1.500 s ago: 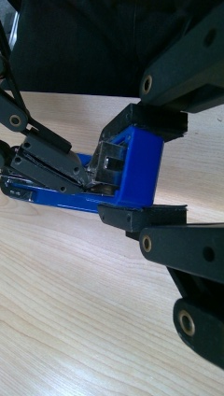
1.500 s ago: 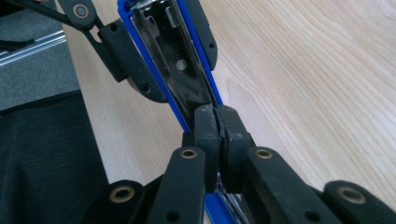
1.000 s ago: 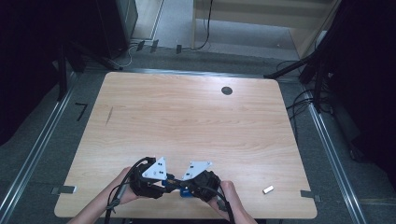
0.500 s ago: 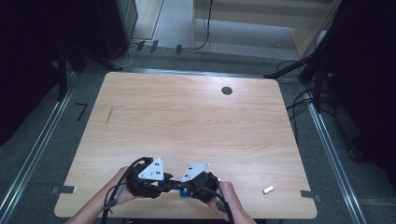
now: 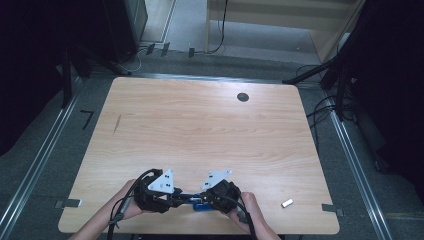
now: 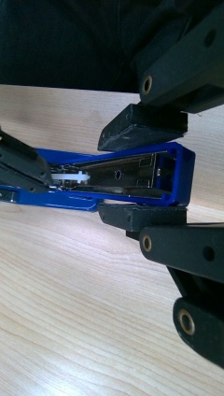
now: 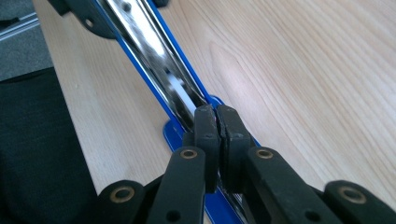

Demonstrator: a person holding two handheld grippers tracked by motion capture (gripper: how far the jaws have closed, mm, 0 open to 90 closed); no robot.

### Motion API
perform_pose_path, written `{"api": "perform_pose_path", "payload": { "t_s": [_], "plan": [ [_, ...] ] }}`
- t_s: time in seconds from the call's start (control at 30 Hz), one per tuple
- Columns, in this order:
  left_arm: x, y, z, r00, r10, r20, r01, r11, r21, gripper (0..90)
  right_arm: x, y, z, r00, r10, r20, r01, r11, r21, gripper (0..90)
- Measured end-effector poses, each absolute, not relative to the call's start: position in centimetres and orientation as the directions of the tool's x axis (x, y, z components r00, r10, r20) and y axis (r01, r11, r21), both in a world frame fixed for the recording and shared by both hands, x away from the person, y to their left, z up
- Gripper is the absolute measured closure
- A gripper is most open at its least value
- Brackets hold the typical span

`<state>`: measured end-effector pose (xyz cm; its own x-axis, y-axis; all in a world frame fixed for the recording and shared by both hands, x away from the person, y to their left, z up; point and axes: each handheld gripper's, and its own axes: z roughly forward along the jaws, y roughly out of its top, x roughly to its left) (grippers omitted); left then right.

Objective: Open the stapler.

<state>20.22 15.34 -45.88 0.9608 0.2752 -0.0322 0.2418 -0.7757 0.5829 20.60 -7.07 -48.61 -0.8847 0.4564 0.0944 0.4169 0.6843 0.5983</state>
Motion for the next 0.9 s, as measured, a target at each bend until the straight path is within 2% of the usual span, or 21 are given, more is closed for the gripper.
{"api": "perform_pose_path", "payload": {
  "t_s": [0.3,0.57,0.7,0.9],
  "plan": [
    [20.4,15.6,-46.5,0.958,0.281,-0.057,0.263,-0.779,0.569,64.4,20.6,-7.0,-48.7,-0.886,0.456,0.090,0.416,0.691,0.592,89.3],
    [20.5,15.6,-48.4,0.958,0.281,-0.060,0.272,-0.816,0.510,64.2,20.7,-6.9,-48.8,-0.883,0.459,0.095,0.422,0.690,0.588,88.1],
    [20.8,15.7,-49.0,0.952,0.290,-0.092,0.296,-0.808,0.510,64.0,20.7,-6.9,-48.9,-0.883,0.460,0.096,0.423,0.689,0.588,87.1],
    [21.0,15.6,-50.0,0.948,0.298,-0.112,0.313,-0.808,0.500,63.7,20.7,-7.0,-48.8,-0.879,0.465,0.105,0.431,0.683,0.589,81.6]
  ]
}}
